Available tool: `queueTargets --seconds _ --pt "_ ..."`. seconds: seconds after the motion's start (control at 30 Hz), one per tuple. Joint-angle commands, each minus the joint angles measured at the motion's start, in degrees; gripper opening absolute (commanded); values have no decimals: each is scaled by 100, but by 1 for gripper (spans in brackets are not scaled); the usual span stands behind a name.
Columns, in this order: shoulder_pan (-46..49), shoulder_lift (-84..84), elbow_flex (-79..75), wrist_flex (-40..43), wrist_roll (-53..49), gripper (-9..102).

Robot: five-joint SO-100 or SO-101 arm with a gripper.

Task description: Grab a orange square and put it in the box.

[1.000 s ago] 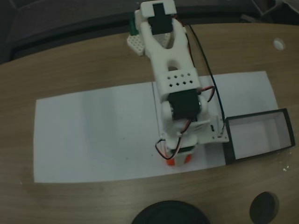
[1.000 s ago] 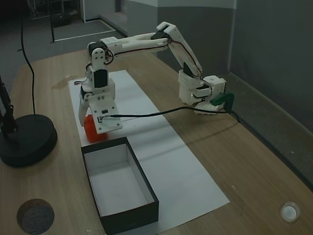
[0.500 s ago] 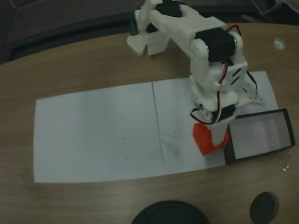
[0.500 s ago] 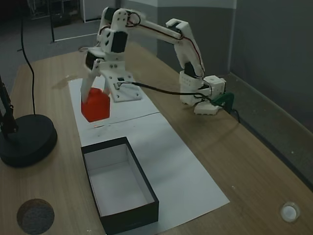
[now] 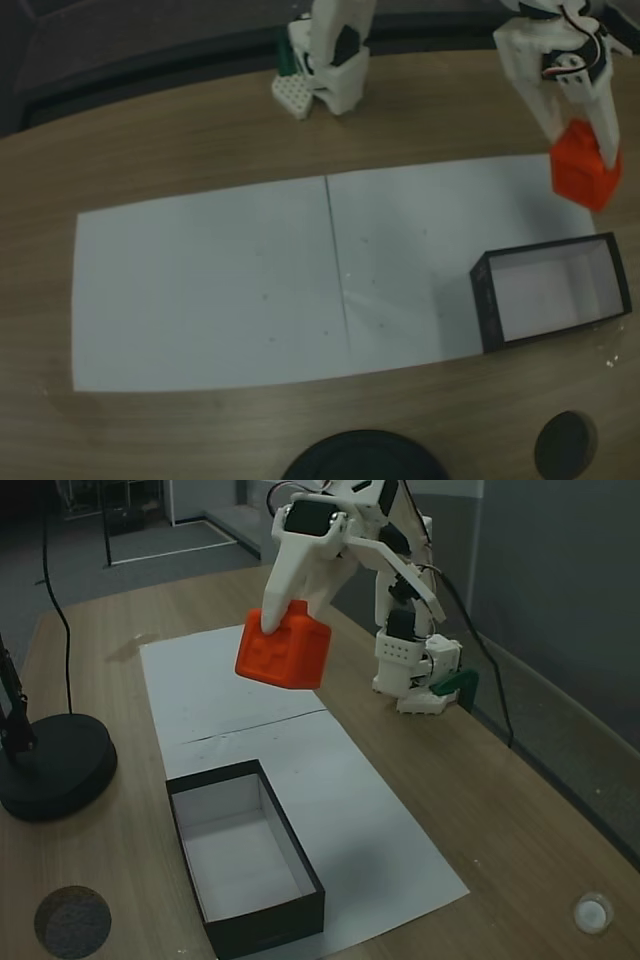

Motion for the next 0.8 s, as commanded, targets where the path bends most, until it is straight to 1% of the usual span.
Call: queueTargets --seconds 0.0,0.37,0.57,0.7,0.77 --pt "-44 53 -369 -369 -18 9" --pt "97 -1371 -369 -1230 -9 9" --pt "97 -2224 -369 -1301 9 9" --pt "97 -2382 -378 -1301 35 10" --pt "123 -2382 -378 -1283 62 13"
